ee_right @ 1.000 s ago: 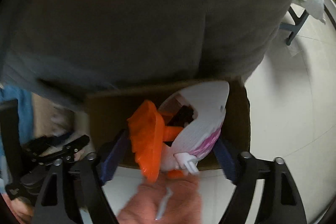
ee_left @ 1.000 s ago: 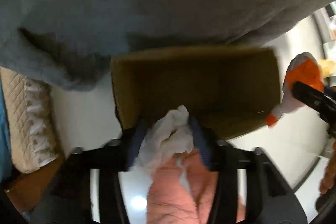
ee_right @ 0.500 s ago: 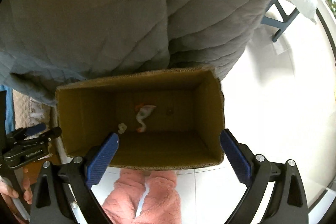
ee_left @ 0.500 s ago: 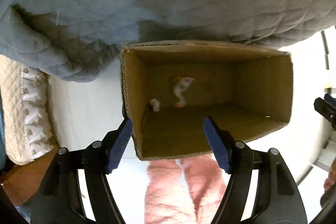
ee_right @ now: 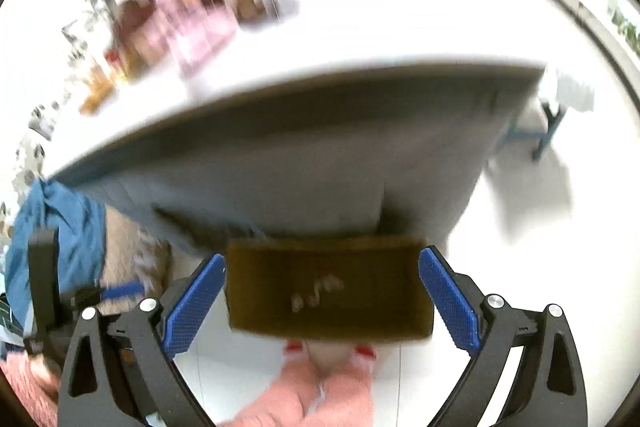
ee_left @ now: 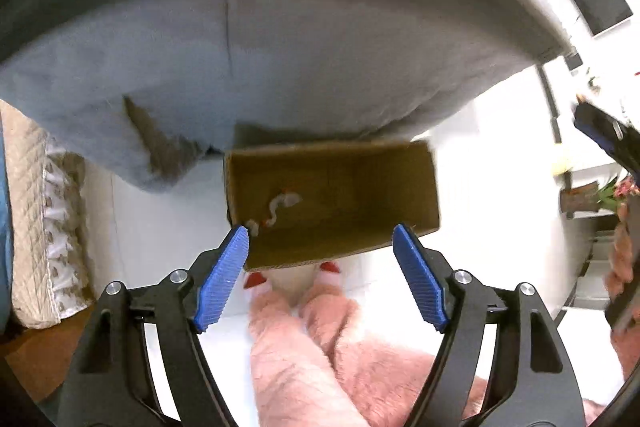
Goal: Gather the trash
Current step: 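Lower both tools into the cardboard box and open them to drop the items, then grasp the pink handheld game with the left tool while the right tool grasps the foil wrapper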
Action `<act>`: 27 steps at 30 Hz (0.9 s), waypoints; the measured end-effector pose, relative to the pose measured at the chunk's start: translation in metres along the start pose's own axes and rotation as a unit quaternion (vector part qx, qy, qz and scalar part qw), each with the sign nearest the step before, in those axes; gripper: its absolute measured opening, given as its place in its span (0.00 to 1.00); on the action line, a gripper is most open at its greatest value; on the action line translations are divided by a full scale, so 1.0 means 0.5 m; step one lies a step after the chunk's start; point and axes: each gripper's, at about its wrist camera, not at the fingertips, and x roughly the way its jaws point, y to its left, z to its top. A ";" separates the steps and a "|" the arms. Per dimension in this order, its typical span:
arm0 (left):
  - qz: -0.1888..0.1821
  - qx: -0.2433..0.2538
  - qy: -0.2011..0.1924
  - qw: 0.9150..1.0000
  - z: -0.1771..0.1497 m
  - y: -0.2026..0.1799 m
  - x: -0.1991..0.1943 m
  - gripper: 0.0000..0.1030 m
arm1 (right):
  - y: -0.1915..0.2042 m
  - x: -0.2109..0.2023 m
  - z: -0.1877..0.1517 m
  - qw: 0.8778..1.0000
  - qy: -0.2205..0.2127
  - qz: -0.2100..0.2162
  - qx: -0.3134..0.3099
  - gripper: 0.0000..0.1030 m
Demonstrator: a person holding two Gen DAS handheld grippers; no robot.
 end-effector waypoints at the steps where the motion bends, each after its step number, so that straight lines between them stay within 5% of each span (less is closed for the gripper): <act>1: -0.001 -0.001 -0.015 1.000 0.006 -0.009 -0.033 0.77 | 0.000 -0.009 0.023 1.000 -0.011 0.001 0.000 0.94; 7: -0.001 0.017 -0.084 0.996 0.037 -0.040 -0.155 0.80 | 0.060 -0.001 0.196 0.996 -0.058 -0.051 -0.044 0.94; 11: 0.003 0.011 -0.104 0.995 0.044 -0.039 -0.190 0.81 | 0.071 0.064 0.261 0.993 -0.033 -0.077 -0.079 0.79; 14: 0.008 -0.002 -0.111 0.994 0.041 -0.028 -0.210 0.81 | 0.085 0.119 0.285 0.992 -0.006 -0.065 -0.106 0.73; 17: 0.018 -0.013 -0.109 0.994 0.033 -0.013 -0.212 0.81 | 0.071 0.146 0.308 0.996 0.014 -0.008 -0.084 0.55; 19: 0.021 -0.022 -0.106 0.994 0.041 -0.008 -0.217 0.81 | 0.042 0.151 0.316 0.998 0.034 0.046 -0.038 0.28; 27: 0.024 -0.029 -0.108 0.993 0.066 0.009 -0.215 0.81 | -0.037 0.114 0.313 0.995 0.024 0.082 0.055 0.23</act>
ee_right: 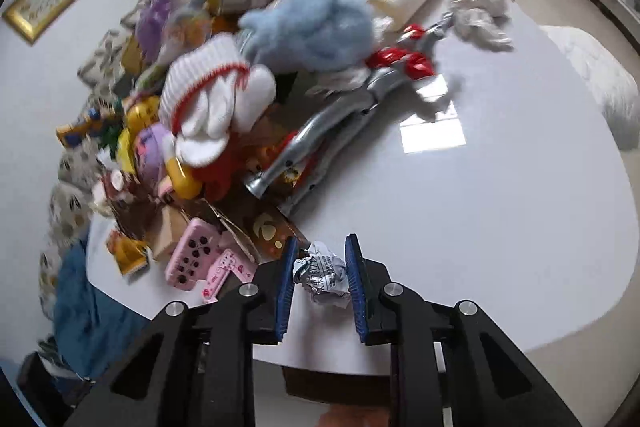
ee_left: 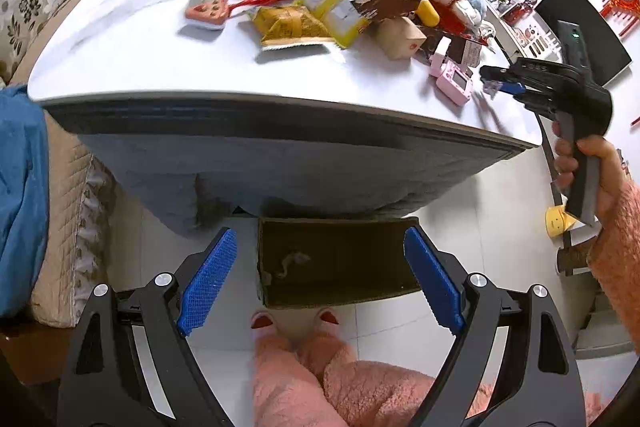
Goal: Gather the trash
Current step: 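Grasp the pink handheld game with the left tool while the right tool grasps the foil wrapper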
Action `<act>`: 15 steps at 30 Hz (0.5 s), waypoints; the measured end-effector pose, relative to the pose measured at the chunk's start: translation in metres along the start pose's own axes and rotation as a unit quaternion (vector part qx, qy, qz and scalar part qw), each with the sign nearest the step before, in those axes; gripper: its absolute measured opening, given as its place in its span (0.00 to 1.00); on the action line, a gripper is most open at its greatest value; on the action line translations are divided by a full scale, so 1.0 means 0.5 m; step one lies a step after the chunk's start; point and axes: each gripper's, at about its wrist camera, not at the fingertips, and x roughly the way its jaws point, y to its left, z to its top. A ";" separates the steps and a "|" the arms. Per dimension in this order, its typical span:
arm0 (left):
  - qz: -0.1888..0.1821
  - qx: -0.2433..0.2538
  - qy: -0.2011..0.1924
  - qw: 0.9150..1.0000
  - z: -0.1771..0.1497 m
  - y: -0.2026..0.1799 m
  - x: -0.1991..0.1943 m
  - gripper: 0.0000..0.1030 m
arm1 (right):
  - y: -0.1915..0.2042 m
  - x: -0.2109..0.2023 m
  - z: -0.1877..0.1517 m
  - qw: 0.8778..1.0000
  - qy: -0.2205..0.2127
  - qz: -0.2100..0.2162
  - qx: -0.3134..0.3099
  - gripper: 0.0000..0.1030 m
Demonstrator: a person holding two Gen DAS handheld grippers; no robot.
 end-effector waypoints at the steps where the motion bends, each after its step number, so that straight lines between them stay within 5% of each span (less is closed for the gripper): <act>1: 0.001 0.011 -0.002 1.000 0.008 -0.013 0.005 0.81 | -0.003 -0.015 0.000 1.000 -0.007 0.007 0.007 0.23; 5: -0.001 0.071 -0.017 0.997 0.055 -0.099 0.036 0.81 | 0.002 -0.105 -0.029 0.999 -0.038 0.022 0.009 0.23; 10: 0.020 0.195 -0.059 0.979 0.147 -0.261 0.117 0.81 | 0.010 -0.190 -0.085 0.997 -0.061 0.041 0.020 0.24; 15: 0.034 0.225 -0.035 0.973 0.220 -0.318 0.208 0.81 | -0.002 -0.232 -0.139 0.996 -0.063 0.055 0.032 0.24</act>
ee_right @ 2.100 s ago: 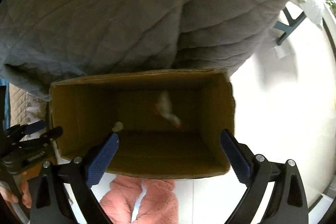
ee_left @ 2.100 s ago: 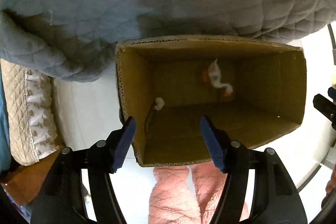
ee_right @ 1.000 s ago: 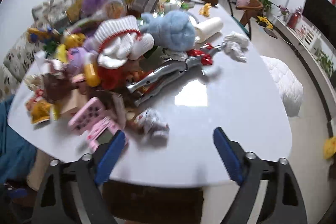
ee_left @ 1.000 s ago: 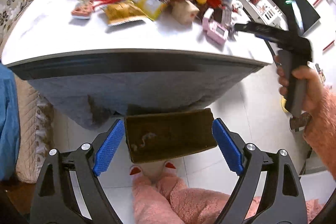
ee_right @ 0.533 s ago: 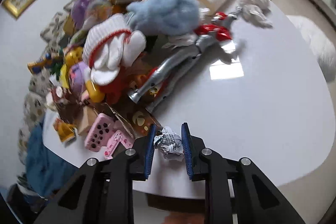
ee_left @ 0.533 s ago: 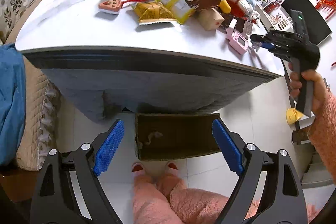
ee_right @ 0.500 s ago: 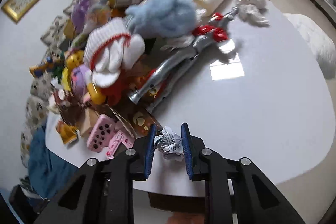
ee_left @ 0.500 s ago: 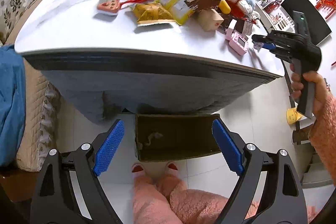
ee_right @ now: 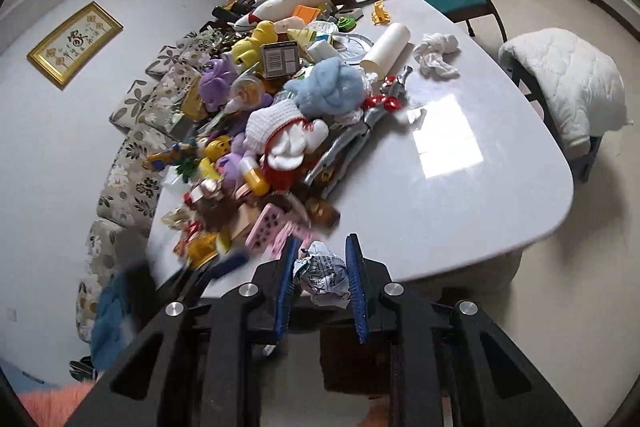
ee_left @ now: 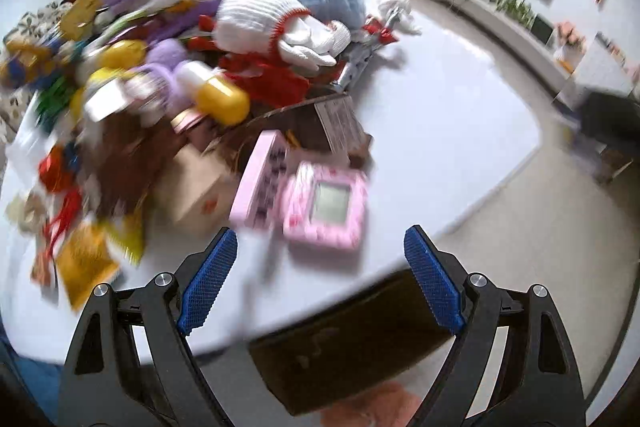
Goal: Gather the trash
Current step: 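Grasp the pink handheld game with the left tool while the right tool grasps the foil wrapper, then lower both tools over the cardboard box and release the game and wrapper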
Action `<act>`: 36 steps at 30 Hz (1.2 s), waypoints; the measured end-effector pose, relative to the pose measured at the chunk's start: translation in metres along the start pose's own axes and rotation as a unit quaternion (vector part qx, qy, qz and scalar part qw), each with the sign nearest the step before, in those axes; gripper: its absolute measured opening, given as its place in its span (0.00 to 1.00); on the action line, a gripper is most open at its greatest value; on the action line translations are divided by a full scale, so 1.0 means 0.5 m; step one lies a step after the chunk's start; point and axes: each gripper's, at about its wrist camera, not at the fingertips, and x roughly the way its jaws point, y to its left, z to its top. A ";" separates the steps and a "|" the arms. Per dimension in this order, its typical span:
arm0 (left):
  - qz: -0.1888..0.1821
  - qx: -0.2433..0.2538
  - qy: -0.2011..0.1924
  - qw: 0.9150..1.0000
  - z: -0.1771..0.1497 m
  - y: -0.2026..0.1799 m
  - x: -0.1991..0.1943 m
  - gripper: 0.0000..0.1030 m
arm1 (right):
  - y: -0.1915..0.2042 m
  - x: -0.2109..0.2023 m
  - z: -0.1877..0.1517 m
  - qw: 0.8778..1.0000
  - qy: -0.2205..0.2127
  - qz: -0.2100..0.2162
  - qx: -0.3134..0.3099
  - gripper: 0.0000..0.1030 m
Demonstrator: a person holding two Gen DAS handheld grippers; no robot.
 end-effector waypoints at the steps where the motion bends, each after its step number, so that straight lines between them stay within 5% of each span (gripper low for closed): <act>1: 0.004 0.002 0.004 1.000 0.005 -0.001 0.010 0.81 | -0.003 -0.004 -0.009 1.000 0.001 0.007 0.006 0.24; 4: 0.019 0.010 0.012 1.000 0.021 0.000 0.041 0.77 | -0.009 -0.007 -0.026 1.000 0.006 0.009 0.014 0.24; 5: 0.018 0.012 0.011 1.000 0.024 0.001 0.045 0.67 | -0.010 -0.005 -0.029 1.000 0.007 0.009 0.016 0.24; 10: -0.003 0.004 0.005 1.000 0.016 0.015 0.024 0.66 | -0.024 0.003 -0.043 1.000 0.014 0.005 0.024 0.24; 20: -0.065 -0.029 -0.030 0.997 -0.081 0.048 -0.141 0.65 | -0.010 0.021 -0.085 0.999 0.051 -0.008 -0.012 0.24; 24: -0.067 -0.024 -0.013 0.997 -0.161 0.045 -0.172 0.65 | -0.012 0.047 -0.136 0.996 0.085 -0.024 -0.026 0.24; 30: -0.059 -0.066 0.069 0.994 -0.287 0.051 -0.071 0.66 | -0.040 0.149 -0.242 0.982 0.152 -0.094 -0.069 0.24; 36: -0.036 -0.112 0.172 0.978 -0.422 0.060 0.138 0.66 | -0.122 0.324 -0.361 0.957 0.228 -0.151 -0.091 0.25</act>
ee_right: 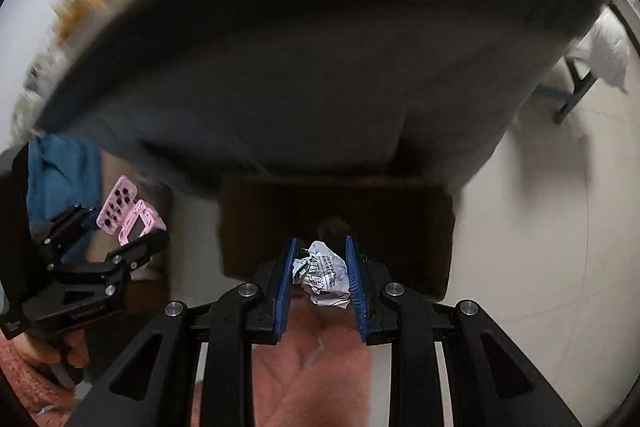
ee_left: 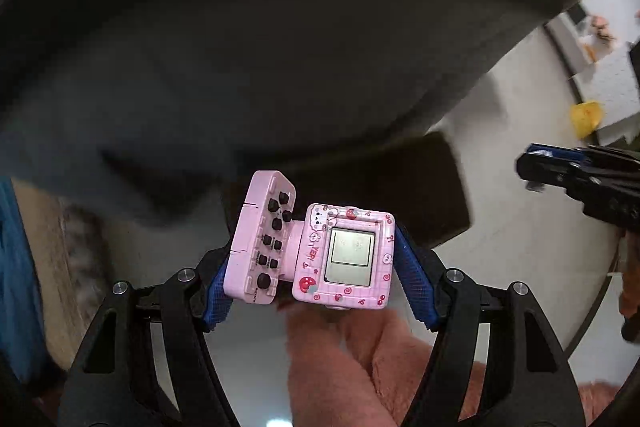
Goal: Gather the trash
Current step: 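Lower both tools over the cardboard box and release the game and wrapper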
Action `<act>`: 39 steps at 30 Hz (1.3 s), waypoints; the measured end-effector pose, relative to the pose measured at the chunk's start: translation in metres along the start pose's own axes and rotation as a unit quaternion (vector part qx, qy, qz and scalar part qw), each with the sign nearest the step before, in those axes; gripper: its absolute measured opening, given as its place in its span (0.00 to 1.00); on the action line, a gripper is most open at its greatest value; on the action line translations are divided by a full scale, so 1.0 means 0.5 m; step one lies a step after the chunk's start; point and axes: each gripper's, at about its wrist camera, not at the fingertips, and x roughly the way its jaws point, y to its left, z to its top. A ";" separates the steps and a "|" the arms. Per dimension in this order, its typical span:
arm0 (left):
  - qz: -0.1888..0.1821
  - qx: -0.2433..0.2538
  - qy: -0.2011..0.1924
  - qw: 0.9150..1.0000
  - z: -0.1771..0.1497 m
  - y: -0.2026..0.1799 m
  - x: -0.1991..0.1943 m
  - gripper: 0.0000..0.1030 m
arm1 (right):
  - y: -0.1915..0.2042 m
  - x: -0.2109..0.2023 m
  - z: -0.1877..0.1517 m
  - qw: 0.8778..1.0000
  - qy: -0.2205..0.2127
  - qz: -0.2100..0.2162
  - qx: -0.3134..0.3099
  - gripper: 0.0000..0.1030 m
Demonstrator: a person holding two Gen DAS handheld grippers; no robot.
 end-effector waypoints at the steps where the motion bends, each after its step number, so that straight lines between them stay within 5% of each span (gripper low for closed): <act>1: 0.000 -0.009 0.013 1.000 -0.005 0.007 0.032 0.66 | -0.002 0.036 -0.003 1.000 0.010 -0.005 -0.004 0.25; 5: 0.016 -0.049 0.074 0.996 -0.025 0.042 0.187 0.66 | -0.019 0.176 -0.004 0.998 0.037 -0.051 -0.026 0.33; 7: 0.021 -0.058 0.106 0.992 -0.032 0.056 0.253 0.69 | -0.027 0.219 0.000 0.996 0.042 -0.070 -0.034 0.62; 8: 0.015 -0.061 0.120 0.991 -0.035 0.061 0.275 0.71 | -0.034 0.245 0.001 0.995 0.045 -0.085 -0.040 0.65; 13: 0.012 -0.062 0.154 0.986 -0.043 0.077 0.355 0.71 | -0.058 0.298 0.002 0.991 0.059 -0.115 -0.045 0.73; 21: 0.010 -0.081 0.164 0.983 -0.044 0.093 0.361 0.71 | -0.059 0.296 -0.009 0.989 0.065 -0.123 -0.051 0.77; 28: 0.008 -0.074 0.140 0.987 -0.035 0.089 0.245 0.71 | -0.028 0.186 0.005 0.993 0.042 -0.098 -0.045 0.77; 37: -0.016 -0.029 0.045 0.998 -0.025 0.019 -0.067 0.72 | 0.096 -0.160 0.028 0.993 -0.076 -0.002 -0.088 0.77; 39: -0.015 -0.024 0.013 1.000 -0.016 0.011 -0.142 0.79 | 0.115 -0.230 0.046 0.989 -0.114 0.011 -0.090 0.78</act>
